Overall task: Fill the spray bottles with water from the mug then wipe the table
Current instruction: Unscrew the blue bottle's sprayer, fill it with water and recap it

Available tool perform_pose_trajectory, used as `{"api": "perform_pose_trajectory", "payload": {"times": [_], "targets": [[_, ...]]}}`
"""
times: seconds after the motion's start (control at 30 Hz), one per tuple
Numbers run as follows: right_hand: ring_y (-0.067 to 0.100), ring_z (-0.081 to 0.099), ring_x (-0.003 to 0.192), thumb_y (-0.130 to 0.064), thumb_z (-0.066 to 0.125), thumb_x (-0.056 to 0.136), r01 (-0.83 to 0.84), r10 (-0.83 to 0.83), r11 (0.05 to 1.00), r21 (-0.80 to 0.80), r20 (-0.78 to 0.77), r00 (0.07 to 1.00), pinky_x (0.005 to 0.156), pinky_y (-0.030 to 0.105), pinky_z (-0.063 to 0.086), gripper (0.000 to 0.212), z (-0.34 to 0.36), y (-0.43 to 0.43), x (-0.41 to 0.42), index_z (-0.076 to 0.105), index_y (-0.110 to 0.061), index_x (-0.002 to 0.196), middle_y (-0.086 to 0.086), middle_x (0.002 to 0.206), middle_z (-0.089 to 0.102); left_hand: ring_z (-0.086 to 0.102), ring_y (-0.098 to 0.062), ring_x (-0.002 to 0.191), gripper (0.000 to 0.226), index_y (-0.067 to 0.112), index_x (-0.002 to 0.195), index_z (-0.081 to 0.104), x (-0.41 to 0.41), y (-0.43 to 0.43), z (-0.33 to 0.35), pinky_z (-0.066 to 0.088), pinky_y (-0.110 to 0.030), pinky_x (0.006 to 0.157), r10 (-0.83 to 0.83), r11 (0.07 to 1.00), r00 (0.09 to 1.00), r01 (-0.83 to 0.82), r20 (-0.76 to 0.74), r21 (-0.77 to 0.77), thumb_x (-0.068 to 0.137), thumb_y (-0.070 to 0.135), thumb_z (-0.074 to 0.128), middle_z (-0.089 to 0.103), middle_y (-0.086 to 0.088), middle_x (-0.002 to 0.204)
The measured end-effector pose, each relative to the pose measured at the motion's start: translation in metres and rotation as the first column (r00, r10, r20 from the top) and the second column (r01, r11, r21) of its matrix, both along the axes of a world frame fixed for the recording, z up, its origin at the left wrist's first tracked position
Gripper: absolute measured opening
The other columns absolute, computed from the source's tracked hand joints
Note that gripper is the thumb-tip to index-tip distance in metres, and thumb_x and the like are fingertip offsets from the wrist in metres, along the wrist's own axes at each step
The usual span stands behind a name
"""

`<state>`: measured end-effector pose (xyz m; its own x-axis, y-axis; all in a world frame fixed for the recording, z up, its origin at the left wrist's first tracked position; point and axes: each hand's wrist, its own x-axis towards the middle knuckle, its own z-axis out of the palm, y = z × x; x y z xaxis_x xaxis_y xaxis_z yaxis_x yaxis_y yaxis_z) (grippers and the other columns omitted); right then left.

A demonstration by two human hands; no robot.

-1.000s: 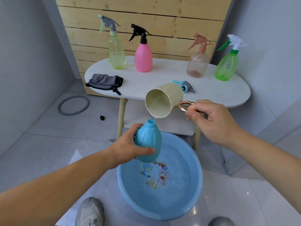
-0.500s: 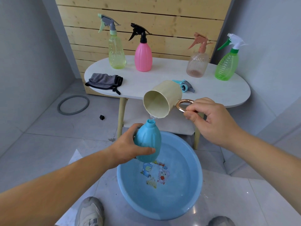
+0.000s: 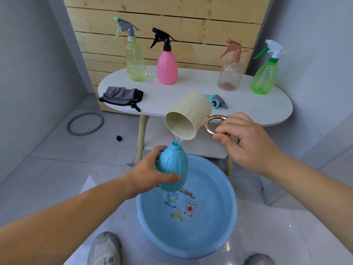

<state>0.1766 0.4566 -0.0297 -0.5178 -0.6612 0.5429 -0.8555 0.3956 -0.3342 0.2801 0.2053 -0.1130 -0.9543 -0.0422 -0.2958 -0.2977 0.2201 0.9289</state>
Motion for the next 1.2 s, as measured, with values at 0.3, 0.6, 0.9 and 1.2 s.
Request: {"api": "perform_pose_trajectory", "payload": {"times": [0.3,0.6,0.9,1.2], "targets": [[0.034,0.056,0.095,-0.028,0.052,0.096,-0.017,0.021,0.999,0.036,-0.12,0.993,0.089,0.038,0.043,0.027,-0.001,-0.001,-0.001,0.068,-0.009,0.084,0.0,0.078,0.06,0.07,-0.021,0.108,0.079,0.038,0.134,0.049,0.0,0.0,-0.001,0.065,-0.046,0.082,0.003,1.0,1.0,-0.003,0.004,0.004,0.073,0.017,0.093,0.065,0.001,0.121],[0.024,0.05,0.083,-0.022,0.056,0.096,-0.019,0.025,0.998,0.054,-0.117,0.993,0.087,0.031,0.042,0.022,-0.007,-0.005,0.001,0.066,-0.01,0.082,-0.001,0.075,0.057,0.069,-0.021,0.109,0.079,0.036,0.135,0.048,0.0,0.0,0.001,0.065,-0.045,0.082,0.001,1.0,1.0,-0.001,0.002,0.009,0.073,0.016,0.093,0.064,0.0,0.121],[0.015,0.067,0.078,-0.019,0.056,0.099,0.276,-0.056,0.952,-0.133,0.811,0.582,0.084,0.027,0.056,0.026,-0.051,-0.013,-0.004,0.071,-0.008,0.081,0.003,0.077,0.072,0.071,-0.022,0.108,0.082,0.041,0.131,0.051,0.004,0.001,-0.005,0.065,-0.047,0.081,0.001,1.0,1.0,-0.001,0.021,-0.004,0.065,0.025,0.097,0.066,0.001,0.12],[0.022,0.07,0.077,-0.039,0.07,0.088,0.176,-0.25,0.965,0.196,0.891,0.38,0.081,0.041,0.058,0.034,-0.159,-0.004,-0.034,0.077,-0.008,0.077,0.013,0.082,0.075,0.068,-0.014,0.109,0.083,0.035,0.138,0.048,0.005,0.006,-0.023,0.064,-0.042,0.086,-0.016,0.999,0.999,0.018,0.046,-0.036,0.071,0.014,0.094,0.063,0.002,0.122]]}}
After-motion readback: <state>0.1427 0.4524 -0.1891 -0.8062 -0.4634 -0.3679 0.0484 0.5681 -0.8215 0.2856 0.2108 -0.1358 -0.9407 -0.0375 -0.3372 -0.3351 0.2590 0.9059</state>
